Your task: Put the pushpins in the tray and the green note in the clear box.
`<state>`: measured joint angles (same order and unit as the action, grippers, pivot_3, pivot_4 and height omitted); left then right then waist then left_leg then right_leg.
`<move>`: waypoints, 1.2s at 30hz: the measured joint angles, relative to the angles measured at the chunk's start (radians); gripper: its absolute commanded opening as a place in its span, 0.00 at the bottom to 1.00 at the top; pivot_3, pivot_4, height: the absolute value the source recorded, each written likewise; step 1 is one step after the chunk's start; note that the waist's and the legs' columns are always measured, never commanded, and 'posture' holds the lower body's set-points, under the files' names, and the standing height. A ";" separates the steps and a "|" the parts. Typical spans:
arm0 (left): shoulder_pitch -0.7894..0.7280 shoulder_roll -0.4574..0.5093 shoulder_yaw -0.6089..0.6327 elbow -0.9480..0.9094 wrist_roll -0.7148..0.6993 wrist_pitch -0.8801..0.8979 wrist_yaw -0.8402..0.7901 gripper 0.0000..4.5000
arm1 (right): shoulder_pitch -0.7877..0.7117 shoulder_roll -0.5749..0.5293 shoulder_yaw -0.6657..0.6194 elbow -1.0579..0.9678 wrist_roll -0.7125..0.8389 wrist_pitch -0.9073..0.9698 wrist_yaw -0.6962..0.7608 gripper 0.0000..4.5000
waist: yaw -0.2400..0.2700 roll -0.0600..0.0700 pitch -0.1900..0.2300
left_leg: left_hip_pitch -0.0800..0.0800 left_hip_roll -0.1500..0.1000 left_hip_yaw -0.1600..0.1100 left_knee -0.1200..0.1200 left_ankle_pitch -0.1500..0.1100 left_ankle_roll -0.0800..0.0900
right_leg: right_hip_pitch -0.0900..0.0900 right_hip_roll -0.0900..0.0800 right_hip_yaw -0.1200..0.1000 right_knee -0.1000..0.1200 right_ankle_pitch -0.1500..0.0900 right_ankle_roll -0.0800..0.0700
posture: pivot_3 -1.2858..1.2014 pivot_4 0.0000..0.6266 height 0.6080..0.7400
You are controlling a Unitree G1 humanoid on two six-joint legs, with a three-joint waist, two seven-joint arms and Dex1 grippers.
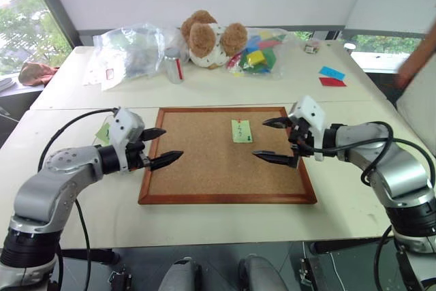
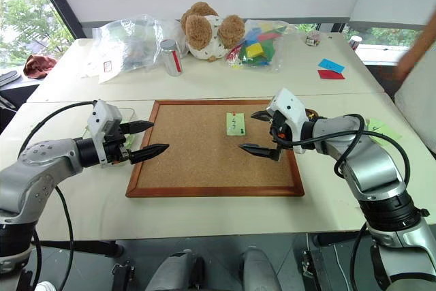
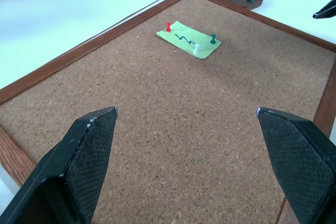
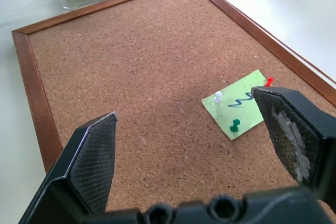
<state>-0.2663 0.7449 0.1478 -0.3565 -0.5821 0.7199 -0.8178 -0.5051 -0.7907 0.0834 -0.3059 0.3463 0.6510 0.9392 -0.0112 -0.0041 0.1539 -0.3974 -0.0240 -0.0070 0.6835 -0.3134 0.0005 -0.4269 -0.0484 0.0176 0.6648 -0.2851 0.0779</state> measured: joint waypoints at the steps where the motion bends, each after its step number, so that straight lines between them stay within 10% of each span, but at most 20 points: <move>1: 0.003 0.002 0.000 0.000 0.000 0.000 0.001 0.97 | 0.000 0.000 0.000 0.000 -0.001 -0.002 0.000 1.00 | 0.000 0.000 0.000 | 0.000 0.000 0.000 0.000 0.000 0.000 | 0.000 0.000 0.000 0.000 0.000 0.000 | 0.52 0.24 1.00; 31: 0.017 -0.093 -0.097 -0.005 0.013 -0.010 0.068 0.97 | 0.000 0.005 0.010 0.016 -0.011 -0.005 -0.006 1.00 | 0.001 0.000 0.000 | 0.000 0.000 0.000 0.000 0.000 0.000 | 0.000 0.000 0.000 0.000 0.000 0.000 | 0.52 0.24 1.00; 36: 0.017 -0.146 -0.162 0.033 0.079 -0.063 0.086 0.56 | -0.001 0.020 0.010 0.016 -0.015 -0.005 -0.016 1.00 | 0.001 0.000 0.000 | 0.000 0.000 0.000 0.000 0.000 0.000 | 0.000 0.000 0.000 0.000 0.000 0.000 | 0.52 0.24 1.00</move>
<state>-0.2492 0.5989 -0.0143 -0.3233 -0.5031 0.6574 -0.7314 -0.5058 -0.7711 0.0937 -0.2899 0.3312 0.6462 0.9235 -0.0106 -0.0041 0.1539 -0.3975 -0.0240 -0.0070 0.6836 -0.3133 0.0004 -0.4269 -0.0485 0.0176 0.6647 -0.2851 0.0779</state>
